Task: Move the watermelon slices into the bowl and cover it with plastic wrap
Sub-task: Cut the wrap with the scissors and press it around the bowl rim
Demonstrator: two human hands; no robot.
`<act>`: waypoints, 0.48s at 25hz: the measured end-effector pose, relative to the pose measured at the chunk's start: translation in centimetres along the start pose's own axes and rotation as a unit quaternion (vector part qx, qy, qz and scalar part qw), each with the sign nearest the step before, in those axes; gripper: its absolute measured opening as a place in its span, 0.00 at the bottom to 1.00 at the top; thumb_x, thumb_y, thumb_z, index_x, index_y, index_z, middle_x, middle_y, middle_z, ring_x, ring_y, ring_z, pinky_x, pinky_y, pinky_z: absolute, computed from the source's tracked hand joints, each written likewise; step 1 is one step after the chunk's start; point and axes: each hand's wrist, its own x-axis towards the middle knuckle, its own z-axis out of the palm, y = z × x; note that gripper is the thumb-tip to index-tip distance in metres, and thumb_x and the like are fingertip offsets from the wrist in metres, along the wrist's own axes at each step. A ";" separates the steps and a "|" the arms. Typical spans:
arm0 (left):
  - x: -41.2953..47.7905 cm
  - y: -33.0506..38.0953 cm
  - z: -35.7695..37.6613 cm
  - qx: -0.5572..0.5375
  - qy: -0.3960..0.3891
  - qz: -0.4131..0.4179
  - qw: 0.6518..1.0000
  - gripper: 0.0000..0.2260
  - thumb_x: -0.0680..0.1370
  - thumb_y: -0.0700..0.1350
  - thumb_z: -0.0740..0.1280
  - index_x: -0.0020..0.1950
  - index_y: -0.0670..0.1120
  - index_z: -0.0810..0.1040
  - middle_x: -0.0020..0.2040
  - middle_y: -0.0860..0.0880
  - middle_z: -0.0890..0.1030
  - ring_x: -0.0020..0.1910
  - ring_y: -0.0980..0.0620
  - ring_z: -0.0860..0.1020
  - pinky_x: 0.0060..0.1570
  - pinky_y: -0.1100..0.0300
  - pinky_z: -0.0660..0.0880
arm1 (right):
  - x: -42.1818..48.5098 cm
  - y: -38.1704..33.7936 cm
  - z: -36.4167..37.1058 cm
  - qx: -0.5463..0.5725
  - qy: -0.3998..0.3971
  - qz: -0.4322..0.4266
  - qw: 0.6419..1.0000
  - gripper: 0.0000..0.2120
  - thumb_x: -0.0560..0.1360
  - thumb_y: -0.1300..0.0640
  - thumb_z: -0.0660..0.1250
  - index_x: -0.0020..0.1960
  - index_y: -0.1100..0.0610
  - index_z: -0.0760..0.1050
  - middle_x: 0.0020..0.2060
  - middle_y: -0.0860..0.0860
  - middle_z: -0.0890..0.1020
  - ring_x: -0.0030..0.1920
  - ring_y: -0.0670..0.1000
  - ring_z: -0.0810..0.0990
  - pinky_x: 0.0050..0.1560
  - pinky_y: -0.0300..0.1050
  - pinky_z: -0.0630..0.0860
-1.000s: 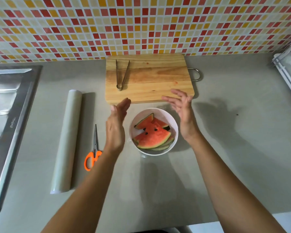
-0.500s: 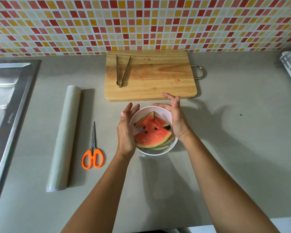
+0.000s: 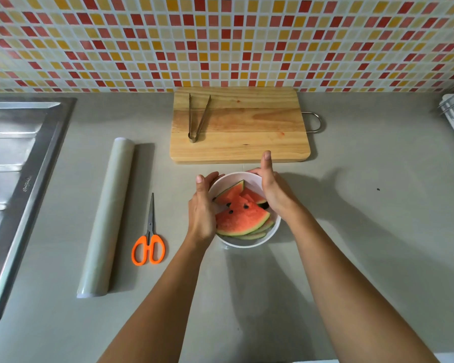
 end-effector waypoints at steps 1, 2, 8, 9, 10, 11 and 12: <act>0.0 0.0 -0.1 0.014 -0.002 0.000 1.000 0.26 0.76 0.67 0.45 0.58 0.59 0.77 0.57 0.50 0.81 0.58 0.51 0.78 0.41 0.69 0.76 | -0.1 -0.2 -0.2 -0.022 -0.011 0.001 1.000 0.50 0.57 0.19 0.32 0.38 0.56 0.76 0.33 0.47 0.81 0.36 0.49 0.79 0.37 0.46 0.68; 0.0 0.1 -0.1 0.025 -0.004 -0.001 1.000 0.26 0.76 0.68 0.44 0.57 0.60 0.77 0.56 0.50 0.81 0.57 0.50 0.79 0.41 0.68 0.77 | -0.3 -0.4 -0.2 -0.040 -0.014 0.000 0.999 0.42 0.59 0.20 0.32 0.29 0.54 0.67 0.21 0.42 0.73 0.26 0.46 0.73 0.32 0.45 0.63; -0.1 0.1 -0.8 0.051 0.000 -0.033 0.998 0.34 0.73 0.71 0.42 0.64 0.57 0.74 0.63 0.49 0.78 0.58 0.51 0.78 0.61 0.50 0.73 | 0.1 0.6 -1.5 -0.046 0.008 -0.054 0.997 0.50 0.63 0.23 0.31 0.41 0.59 0.78 0.44 0.56 0.81 0.46 0.50 0.80 0.47 0.48 0.71; -0.2 0.0 -1.0 0.028 0.006 -0.023 0.999 0.32 0.74 0.70 0.43 0.66 0.56 0.73 0.66 0.51 0.76 0.61 0.51 0.76 0.63 0.49 0.72 | 0.0 1.2 -1.8 0.011 0.025 -0.067 0.997 0.50 0.63 0.23 0.32 0.54 0.54 0.79 0.59 0.54 0.78 0.59 0.52 0.75 0.58 0.46 0.66; -0.3 -0.1 -1.0 0.001 0.009 -0.010 1.000 0.31 0.75 0.68 0.45 0.67 0.55 0.72 0.67 0.52 0.75 0.63 0.51 0.75 0.64 0.48 0.71 | -0.2 1.6 -1.9 0.068 0.020 -0.085 0.994 0.48 0.62 0.22 0.33 0.58 0.47 0.77 0.65 0.50 0.74 0.65 0.50 0.71 0.64 0.46 0.62; -0.4 -0.2 -1.0 -0.027 0.003 -0.001 1.000 0.30 0.75 0.67 0.46 0.67 0.53 0.72 0.67 0.53 0.75 0.64 0.51 0.74 0.64 0.48 0.71 | -0.5 1.7 -1.8 0.113 -0.010 -0.102 0.988 0.44 0.62 0.21 0.35 0.58 0.42 0.76 0.65 0.48 0.73 0.66 0.49 0.70 0.67 0.46 0.61; -0.6 -0.3 -0.8 -0.048 -0.007 0.003 0.999 0.29 0.76 0.65 0.47 0.67 0.52 0.73 0.66 0.52 0.75 0.63 0.50 0.75 0.62 0.50 0.73 | -0.5 1.8 -1.4 0.149 -0.051 -0.113 0.981 0.41 0.63 0.21 0.39 0.57 0.41 0.76 0.65 0.47 0.74 0.66 0.48 0.70 0.68 0.47 0.63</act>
